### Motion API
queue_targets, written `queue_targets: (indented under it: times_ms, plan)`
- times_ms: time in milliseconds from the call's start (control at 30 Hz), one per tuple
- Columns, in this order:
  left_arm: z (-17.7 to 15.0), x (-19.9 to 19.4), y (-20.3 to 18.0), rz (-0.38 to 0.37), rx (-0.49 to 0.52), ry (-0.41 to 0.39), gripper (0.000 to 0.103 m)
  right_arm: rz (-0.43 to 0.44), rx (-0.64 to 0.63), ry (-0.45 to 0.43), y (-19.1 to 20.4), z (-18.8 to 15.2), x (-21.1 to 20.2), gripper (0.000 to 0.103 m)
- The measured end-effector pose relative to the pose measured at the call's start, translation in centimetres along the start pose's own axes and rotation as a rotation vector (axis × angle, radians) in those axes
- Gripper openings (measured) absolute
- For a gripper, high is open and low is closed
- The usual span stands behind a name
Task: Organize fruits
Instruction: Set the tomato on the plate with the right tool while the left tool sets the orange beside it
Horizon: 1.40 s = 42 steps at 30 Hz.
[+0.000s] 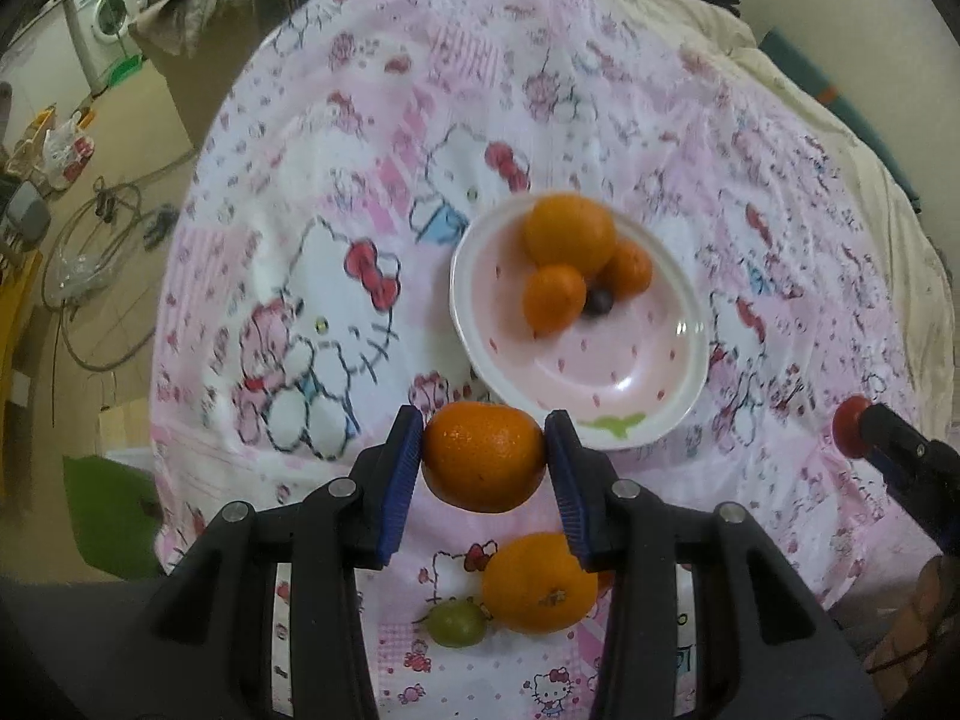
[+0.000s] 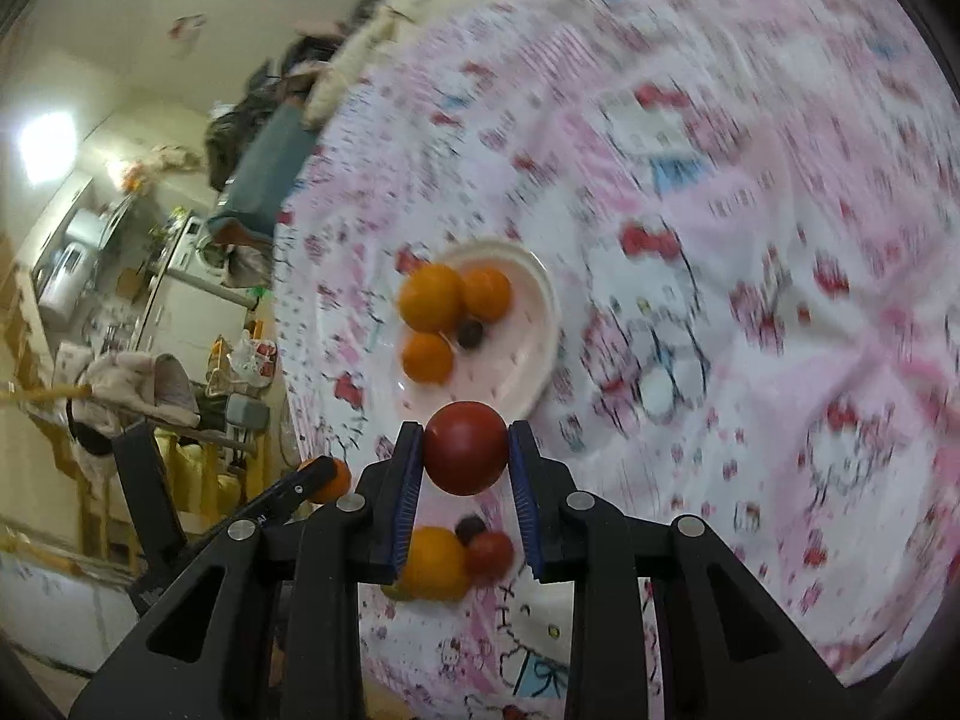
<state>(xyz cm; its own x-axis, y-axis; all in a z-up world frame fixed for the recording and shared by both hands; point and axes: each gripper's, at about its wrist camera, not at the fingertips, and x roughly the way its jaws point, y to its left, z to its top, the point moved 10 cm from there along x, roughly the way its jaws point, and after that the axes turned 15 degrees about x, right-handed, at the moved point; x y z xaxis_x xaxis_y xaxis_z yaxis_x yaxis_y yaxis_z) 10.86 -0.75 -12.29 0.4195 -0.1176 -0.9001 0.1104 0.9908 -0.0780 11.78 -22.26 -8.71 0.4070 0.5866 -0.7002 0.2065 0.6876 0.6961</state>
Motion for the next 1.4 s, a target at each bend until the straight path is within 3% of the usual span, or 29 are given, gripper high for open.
queue_targets:
  times_ms: [267,600,867,1133,1400]
  plan:
    - [3.5,-1.7,0.2,0.035,0.077,-0.043,0.038,0.012,-0.062,-0.011,2.3,2.7,1.0,0.030]
    - [7.0,1.0,0.6,0.045,0.147,-0.019,0.038,-0.010,-0.050,0.026,2.5,5.4,4.7,0.030]
    - [7.4,4.1,0.8,-0.004,0.120,0.032,0.038,-0.039,-0.053,0.079,2.0,5.8,8.3,0.030]
    - [8.3,5.5,0.4,-0.003,0.170,0.036,0.038,-0.061,-0.048,0.125,1.4,6.0,11.5,0.030]
    - [8.8,6.3,2.2,-0.013,0.093,0.038,0.038,-0.049,0.004,0.169,0.3,5.8,13.2,0.031]
